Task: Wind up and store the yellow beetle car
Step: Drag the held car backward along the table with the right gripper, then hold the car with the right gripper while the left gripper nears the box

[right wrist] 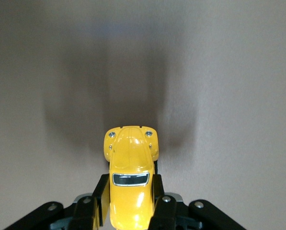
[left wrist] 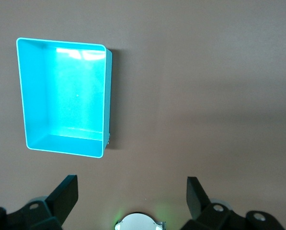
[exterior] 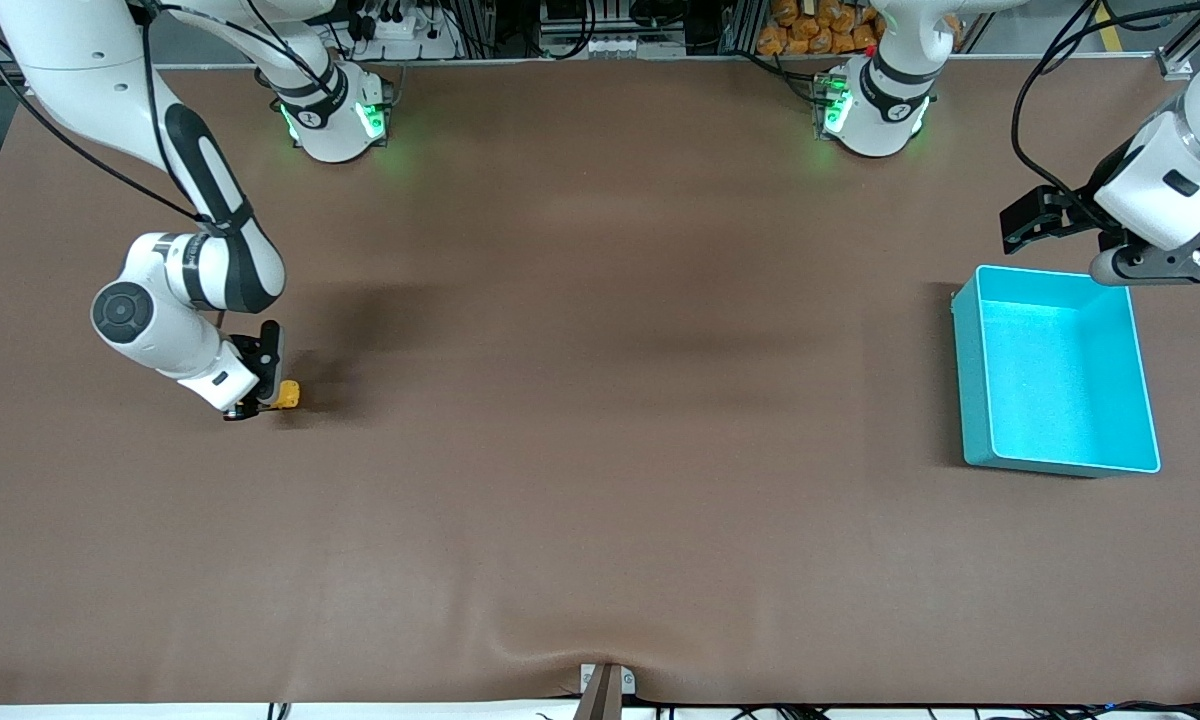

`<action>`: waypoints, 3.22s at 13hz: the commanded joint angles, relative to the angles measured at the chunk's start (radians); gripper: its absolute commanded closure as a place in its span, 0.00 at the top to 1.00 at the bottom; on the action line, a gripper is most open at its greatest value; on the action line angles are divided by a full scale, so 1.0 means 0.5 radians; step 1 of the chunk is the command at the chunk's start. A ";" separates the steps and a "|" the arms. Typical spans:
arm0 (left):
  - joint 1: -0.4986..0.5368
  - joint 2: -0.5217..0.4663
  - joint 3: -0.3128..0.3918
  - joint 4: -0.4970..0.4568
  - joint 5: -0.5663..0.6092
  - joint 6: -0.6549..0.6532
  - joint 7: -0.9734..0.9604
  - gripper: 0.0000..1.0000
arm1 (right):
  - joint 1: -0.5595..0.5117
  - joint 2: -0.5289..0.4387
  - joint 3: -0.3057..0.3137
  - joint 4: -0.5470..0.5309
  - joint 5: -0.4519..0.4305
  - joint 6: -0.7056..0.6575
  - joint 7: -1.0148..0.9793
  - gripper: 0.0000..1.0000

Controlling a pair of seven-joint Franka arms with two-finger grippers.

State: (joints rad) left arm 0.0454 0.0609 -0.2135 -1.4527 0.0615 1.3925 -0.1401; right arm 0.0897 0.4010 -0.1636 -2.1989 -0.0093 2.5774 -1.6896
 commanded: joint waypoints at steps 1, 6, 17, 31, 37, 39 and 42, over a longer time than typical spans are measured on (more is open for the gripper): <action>0.016 0.010 0.004 0.028 -0.009 0.010 0.038 1.00 | -0.081 0.121 0.014 0.051 -0.021 0.033 -0.121 0.39; 0.017 0.007 0.010 0.028 -0.013 0.010 0.032 1.00 | -0.164 0.149 0.014 0.066 -0.021 0.070 -0.247 0.39; 0.016 0.007 0.010 0.028 -0.025 0.010 0.010 1.00 | -0.440 0.229 0.017 0.106 -0.015 0.073 -0.336 0.40; 0.023 0.010 0.010 0.021 -0.009 0.007 -0.005 1.00 | -0.505 0.229 0.017 0.124 -0.009 0.046 -0.333 0.43; 0.023 0.056 0.013 0.009 -0.012 0.010 -0.005 1.00 | -0.499 0.229 0.020 0.191 -0.009 -0.034 -0.333 0.54; 0.023 0.059 0.013 0.009 -0.013 0.013 -0.005 1.00 | -0.505 0.229 0.020 0.253 0.012 -0.141 -0.333 0.54; 0.020 0.071 0.013 0.009 -0.009 0.013 -0.005 1.00 | -0.505 0.229 0.020 0.268 0.028 -0.154 -0.321 0.54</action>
State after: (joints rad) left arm 0.0520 0.0935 -0.2061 -1.4549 0.0615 1.3947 -0.1402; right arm -0.1420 0.5006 -0.1641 -2.0873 -0.0039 2.5180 -1.8420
